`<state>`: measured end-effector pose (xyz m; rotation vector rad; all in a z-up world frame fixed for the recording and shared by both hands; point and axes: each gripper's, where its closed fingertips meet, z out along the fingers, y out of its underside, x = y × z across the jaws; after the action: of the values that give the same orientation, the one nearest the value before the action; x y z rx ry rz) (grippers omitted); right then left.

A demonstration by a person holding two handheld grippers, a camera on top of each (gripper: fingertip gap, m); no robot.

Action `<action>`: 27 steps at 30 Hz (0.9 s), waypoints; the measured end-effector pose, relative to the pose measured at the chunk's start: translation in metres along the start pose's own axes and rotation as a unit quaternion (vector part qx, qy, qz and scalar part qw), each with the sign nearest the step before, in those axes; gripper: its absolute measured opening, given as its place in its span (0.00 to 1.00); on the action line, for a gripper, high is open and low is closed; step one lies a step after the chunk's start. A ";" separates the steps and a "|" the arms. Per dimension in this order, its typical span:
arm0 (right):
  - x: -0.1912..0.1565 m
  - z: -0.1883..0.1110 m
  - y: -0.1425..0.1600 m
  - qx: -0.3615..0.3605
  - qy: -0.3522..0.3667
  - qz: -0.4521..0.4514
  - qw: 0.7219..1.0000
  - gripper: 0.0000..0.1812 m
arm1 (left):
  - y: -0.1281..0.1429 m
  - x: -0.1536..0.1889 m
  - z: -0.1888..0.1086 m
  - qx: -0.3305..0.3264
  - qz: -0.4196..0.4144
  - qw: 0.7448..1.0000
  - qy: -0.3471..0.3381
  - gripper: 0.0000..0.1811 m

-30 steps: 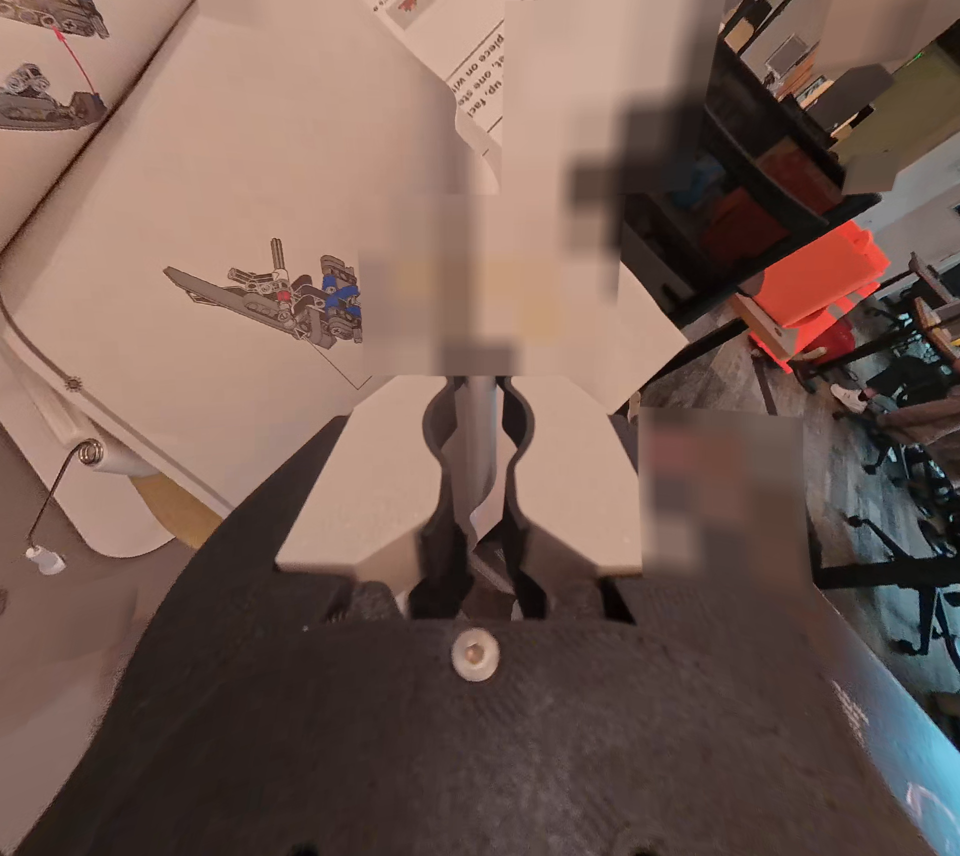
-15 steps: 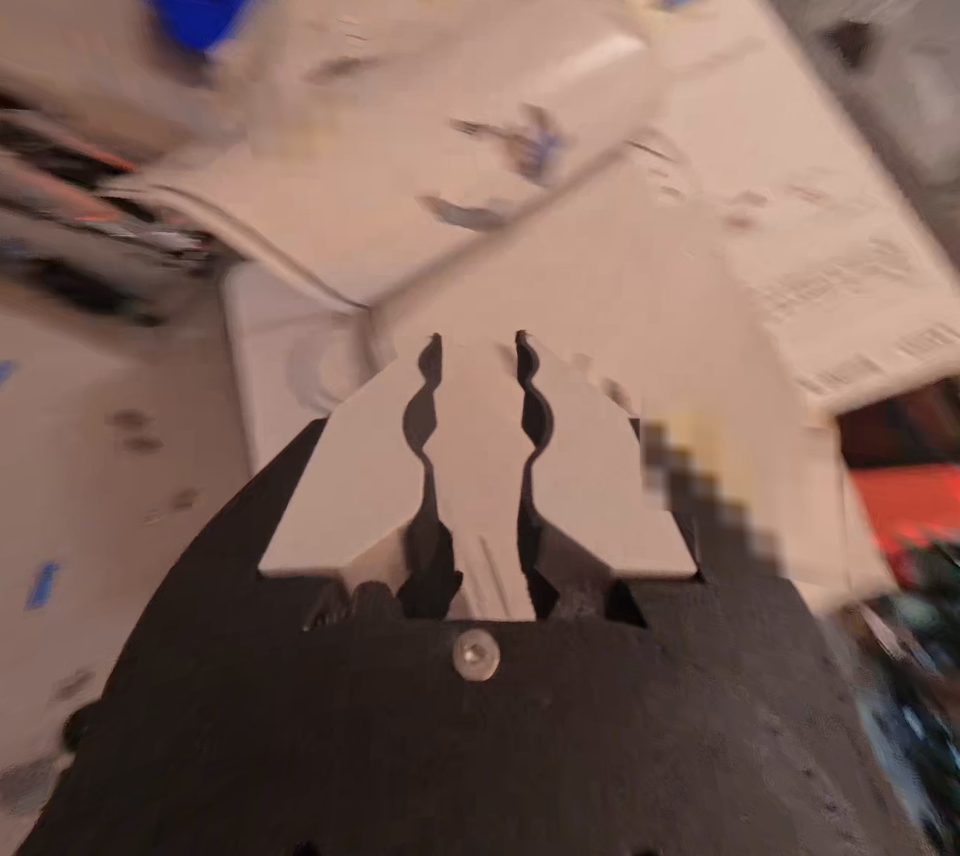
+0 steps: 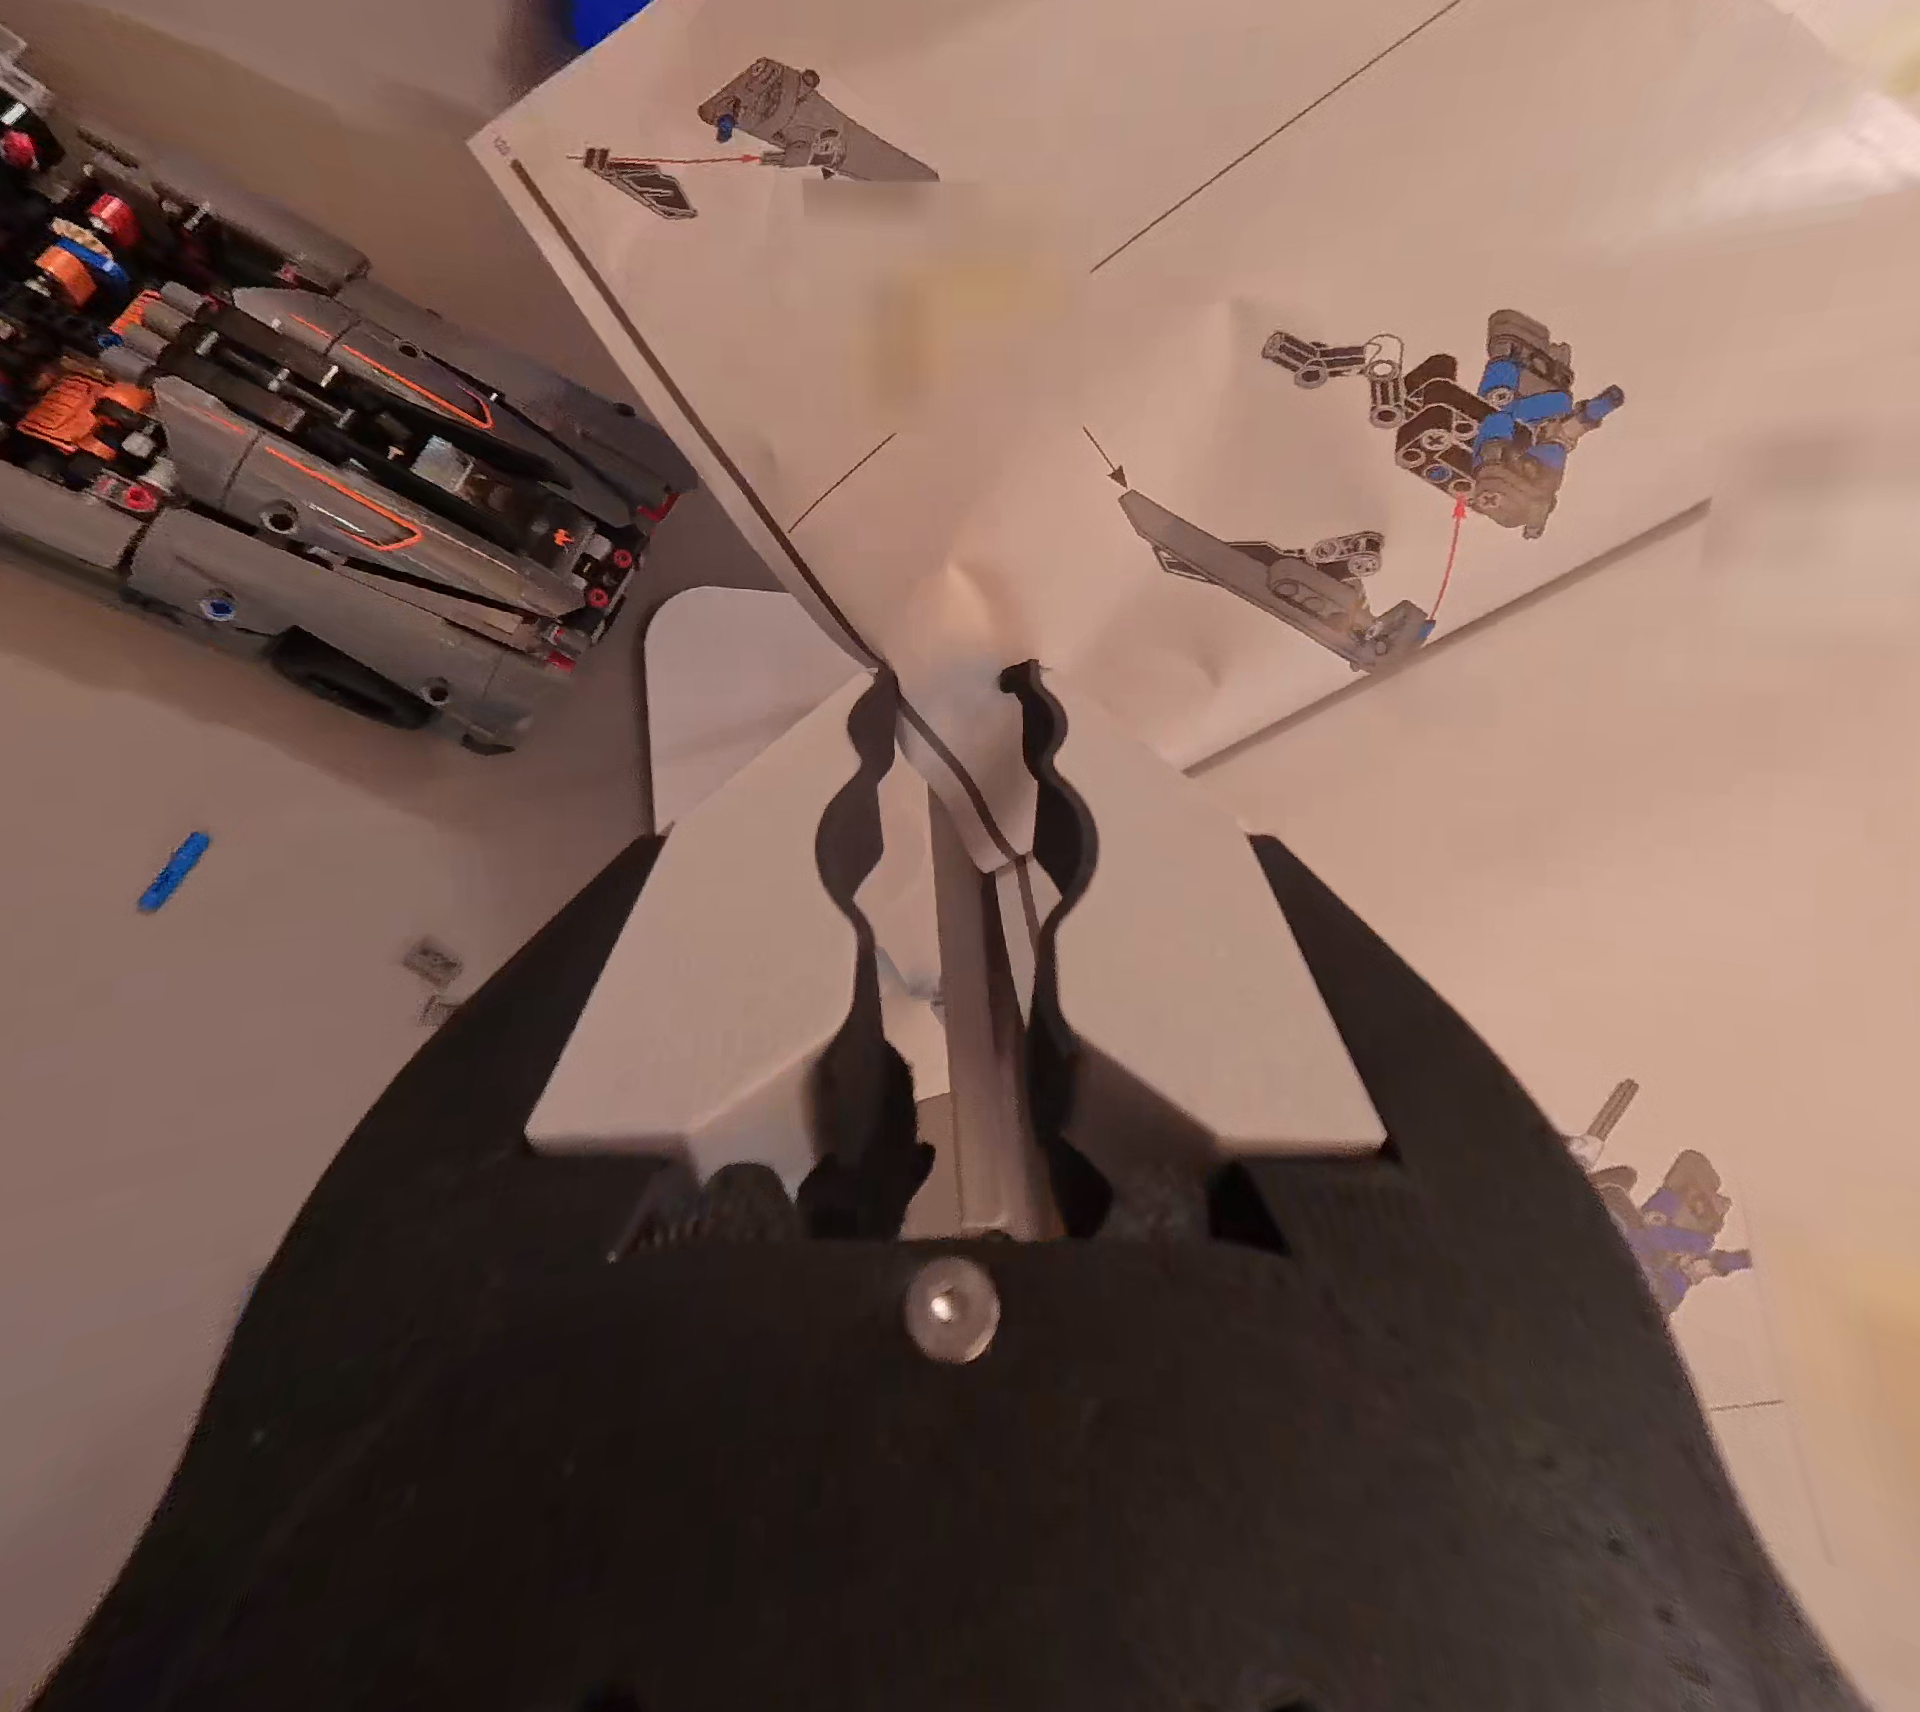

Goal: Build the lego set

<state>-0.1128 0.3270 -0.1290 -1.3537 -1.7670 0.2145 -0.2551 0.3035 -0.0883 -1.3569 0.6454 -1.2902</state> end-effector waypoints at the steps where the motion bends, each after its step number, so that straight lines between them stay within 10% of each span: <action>1: 0.000 -0.001 0.000 -0.001 -0.005 0.008 1.000 0.12 | 0.003 0.001 0.001 -0.005 0.004 1.000 0.000 0.54; 6: -0.001 -0.001 -0.006 0.025 -0.036 0.053 0.998 0.11 | 0.014 -0.010 0.005 -0.035 0.043 0.997 -0.048 0.39; 9: 0.013 -0.013 -0.005 0.046 -0.020 0.071 0.996 0.22 | 0.014 -0.036 0.001 -0.053 0.046 0.988 -0.135 0.02; 16: 0.173 -0.098 0.087 0.001 0.265 0.118 0.957 0.57 | 0.007 -0.035 0.006 -0.064 0.062 0.985 -0.149 0.00; 27: 0.163 -0.074 0.108 -0.015 0.213 0.103 0.971 0.00 | 0.007 -0.045 0.010 -0.062 0.049 0.984 -0.162 0.00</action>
<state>0.0120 0.4819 -0.0629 -1.4791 -1.2786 0.0056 -0.2553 0.3456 -0.1076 -1.5752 0.5646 -0.9359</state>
